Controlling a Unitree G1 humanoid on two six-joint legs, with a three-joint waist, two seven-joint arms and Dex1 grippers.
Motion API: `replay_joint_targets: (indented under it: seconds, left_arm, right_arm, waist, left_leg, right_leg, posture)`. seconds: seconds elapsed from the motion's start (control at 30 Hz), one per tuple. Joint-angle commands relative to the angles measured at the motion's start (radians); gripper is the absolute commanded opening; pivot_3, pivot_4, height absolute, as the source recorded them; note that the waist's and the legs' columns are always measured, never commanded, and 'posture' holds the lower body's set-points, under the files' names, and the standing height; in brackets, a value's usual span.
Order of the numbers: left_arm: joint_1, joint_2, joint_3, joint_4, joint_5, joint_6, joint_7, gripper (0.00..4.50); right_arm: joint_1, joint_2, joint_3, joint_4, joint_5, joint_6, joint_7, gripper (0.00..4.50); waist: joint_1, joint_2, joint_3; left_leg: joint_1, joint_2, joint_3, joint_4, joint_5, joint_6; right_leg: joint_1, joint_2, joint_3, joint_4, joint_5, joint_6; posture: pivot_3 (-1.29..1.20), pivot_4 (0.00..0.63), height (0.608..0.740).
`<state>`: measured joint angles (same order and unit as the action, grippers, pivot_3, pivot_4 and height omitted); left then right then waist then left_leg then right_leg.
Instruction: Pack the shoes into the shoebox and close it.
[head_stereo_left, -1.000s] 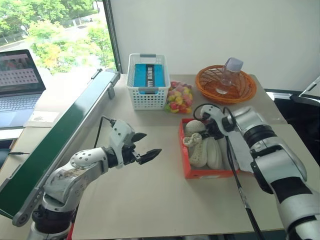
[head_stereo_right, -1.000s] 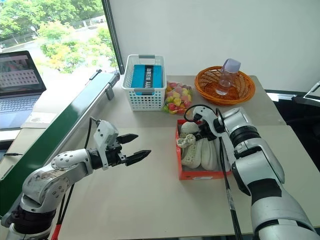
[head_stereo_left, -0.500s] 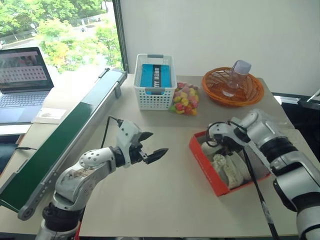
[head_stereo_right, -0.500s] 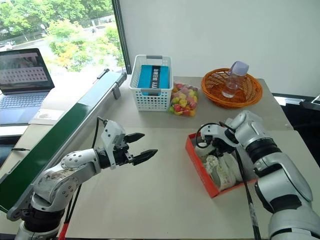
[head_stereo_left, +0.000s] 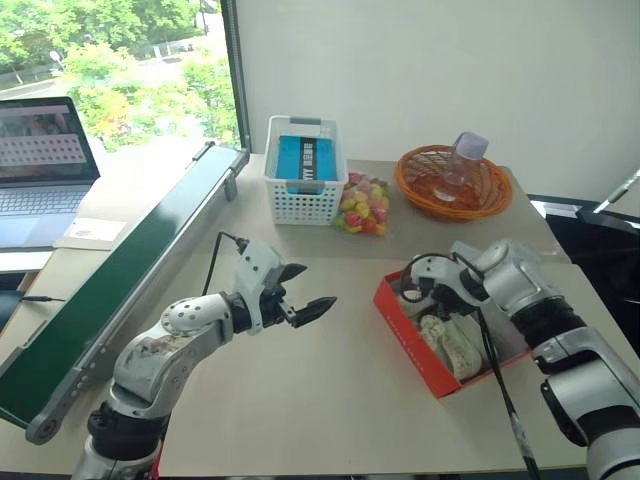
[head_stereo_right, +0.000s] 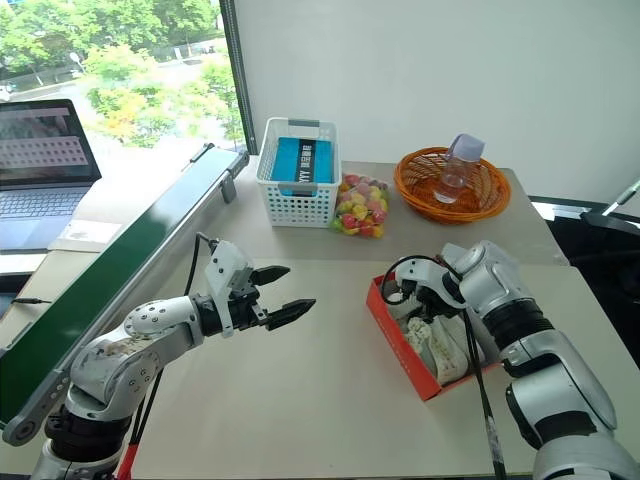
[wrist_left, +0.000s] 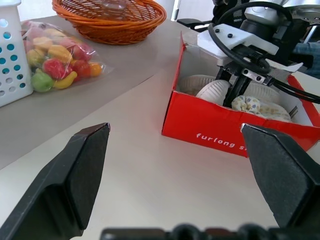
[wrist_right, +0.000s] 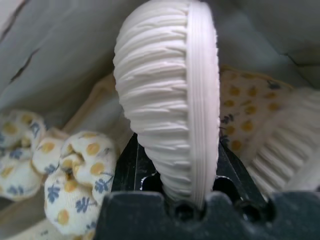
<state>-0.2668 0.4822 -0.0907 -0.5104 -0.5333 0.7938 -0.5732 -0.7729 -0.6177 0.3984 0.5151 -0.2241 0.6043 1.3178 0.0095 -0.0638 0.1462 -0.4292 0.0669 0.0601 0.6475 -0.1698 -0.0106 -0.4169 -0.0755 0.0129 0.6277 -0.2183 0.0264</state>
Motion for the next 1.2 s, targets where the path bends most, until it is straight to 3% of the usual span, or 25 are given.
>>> replay_joint_targets:
  seconds: [0.03, 0.13, 0.2, 0.23, 0.27, 0.53, 0.77, 0.97, 1.07, 1.2]
  left_arm:
    - [-0.026, -0.001, -0.011, -0.003, 0.008, -0.038, -0.022, 4.50]
    - [-0.034, -0.002, -0.018, 0.008, 0.012, -0.047, -0.030, 4.50]
    - [-0.042, -0.008, -0.025, 0.015, 0.012, -0.049, -0.034, 4.50]
    - [-0.047, -0.012, -0.030, 0.020, 0.014, -0.051, -0.037, 4.50]
    - [-0.051, -0.015, -0.034, 0.023, 0.015, -0.052, -0.040, 4.50]
    - [-0.082, -0.031, -0.056, 0.059, 0.029, -0.068, -0.062, 4.50]
    - [-0.122, 0.004, -0.065, 0.067, 0.022, -0.070, -0.127, 4.50]
    - [-0.204, 0.033, -0.096, 0.123, 0.040, -0.102, -0.209, 4.50]
    - [-0.270, 0.024, -0.130, 0.180, 0.056, -0.133, -0.265, 4.50]
    - [-0.363, 0.006, -0.190, 0.266, 0.094, -0.181, -0.346, 4.50]
  right_arm:
    - [0.016, -0.003, -0.019, -0.067, 0.025, 0.103, -0.015, 2.29]
    - [-0.008, -0.010, -0.048, -0.183, 0.077, 0.238, 0.008, 3.45]
    - [-0.035, -0.023, -0.066, -0.295, 0.116, 0.334, 0.026, 3.82]
    - [-0.054, -0.034, -0.071, -0.346, 0.131, 0.373, 0.032, 4.32]
    - [-0.066, -0.043, -0.073, -0.384, 0.145, 0.404, 0.032, 4.41]
    - [-0.154, -0.104, -0.119, -0.544, 0.270, 0.594, -0.020, 4.41]
    - [-0.085, -0.145, -0.329, -0.708, 0.406, 0.631, -0.121, 4.41]
    - [0.055, -0.289, -0.567, -0.985, 0.619, 0.914, -0.110, 4.41]
    - [0.138, -0.364, -0.713, -1.056, 0.683, 1.008, -0.157, 3.72]
    - [0.425, -0.512, -1.010, -1.165, 0.796, 1.010, -0.156, 2.43]
  waist:
    - [-0.003, 0.006, 0.004]
    - [-0.003, 0.015, 0.007]
    - [-0.004, 0.017, 0.008]
    - [-0.006, 0.018, 0.009]
    - [-0.009, 0.020, 0.010]
    - [-0.009, 0.022, 0.011]
    - [-0.004, 0.022, 0.011]
    - [0.003, 0.023, 0.011]
    - [0.005, 0.023, 0.011]
    - [0.018, 0.023, 0.012]
  left_leg:
    - [-0.001, 0.000, 0.001, 0.000, 0.000, 0.000]
    - [-0.003, -0.001, 0.001, -0.002, 0.004, 0.006]
    - [-0.003, -0.001, 0.001, -0.004, 0.004, 0.007]
    - [-0.004, 0.000, 0.001, -0.004, 0.004, 0.007]
    - [-0.006, 0.000, 0.001, -0.005, 0.004, 0.007]
    - [-0.008, -0.001, 0.000, -0.004, 0.004, 0.007]
    - [-0.010, -0.001, 0.000, -0.004, 0.004, 0.007]
    - [-0.011, -0.002, -0.001, -0.004, 0.003, 0.007]
    - [-0.011, -0.002, -0.001, -0.004, 0.003, 0.007]
    - [-0.011, -0.003, -0.002, -0.003, 0.003, 0.008]
  right_leg:
    - [-0.002, 0.000, 0.001, 0.001, 0.000, 0.001]
    - [-0.005, 0.000, 0.002, 0.002, 0.000, 0.000]
    - [-0.007, 0.001, 0.002, 0.003, 0.002, -0.001]
    - [-0.008, 0.001, 0.002, 0.004, 0.003, 0.000]
    - [-0.009, 0.002, 0.002, 0.004, 0.003, 0.000]
    - [-0.010, 0.002, 0.002, 0.003, 0.002, 0.001]
    - [-0.011, 0.001, 0.002, 0.002, -0.002, -0.005]
    - [-0.011, 0.000, 0.001, 0.001, 0.001, 0.002]
    - [-0.011, 0.000, 0.001, 0.001, -0.002, -0.004]
    - [-0.009, -0.001, 0.001, 0.000, -0.003, -0.004]
  posture:
    - [0.00, 0.150, 0.740]
    - [0.00, 0.150, 0.740]
    - [0.00, 0.150, 0.740]
    - [0.00, 0.150, 0.740]
    - [0.00, 0.150, 0.740]
    - [0.00, 0.150, 0.740]
    - [0.00, 0.150, 0.740]
    - [0.00, 0.150, 0.740]
    - [0.00, 0.150, 0.740]
    - [0.00, 0.150, 0.740]
